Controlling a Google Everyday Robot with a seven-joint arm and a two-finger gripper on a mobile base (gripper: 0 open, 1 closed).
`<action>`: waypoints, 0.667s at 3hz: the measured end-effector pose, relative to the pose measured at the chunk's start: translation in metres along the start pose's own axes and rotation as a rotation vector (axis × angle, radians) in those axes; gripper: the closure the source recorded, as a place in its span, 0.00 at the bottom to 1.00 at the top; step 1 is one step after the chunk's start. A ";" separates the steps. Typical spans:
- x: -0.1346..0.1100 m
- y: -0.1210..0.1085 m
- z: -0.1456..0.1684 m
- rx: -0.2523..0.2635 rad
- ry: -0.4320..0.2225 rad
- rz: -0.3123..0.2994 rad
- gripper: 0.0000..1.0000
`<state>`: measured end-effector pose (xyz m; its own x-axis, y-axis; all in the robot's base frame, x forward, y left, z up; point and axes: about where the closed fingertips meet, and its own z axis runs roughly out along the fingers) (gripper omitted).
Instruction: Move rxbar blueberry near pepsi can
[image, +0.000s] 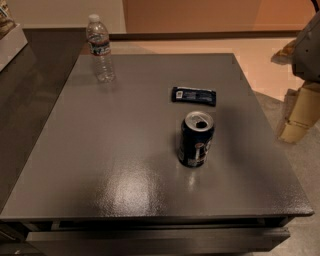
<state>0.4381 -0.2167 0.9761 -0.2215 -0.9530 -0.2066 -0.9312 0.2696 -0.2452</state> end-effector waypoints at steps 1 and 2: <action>-0.004 -0.002 0.002 0.007 -0.001 -0.009 0.00; -0.019 -0.017 0.020 0.004 -0.029 -0.018 0.00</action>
Offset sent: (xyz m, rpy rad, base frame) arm 0.0571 0.0311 -0.0295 0.0552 -0.0056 0.0446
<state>0.4641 -0.2009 0.9651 -0.1962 -0.9533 -0.2296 -0.9339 0.2530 -0.2526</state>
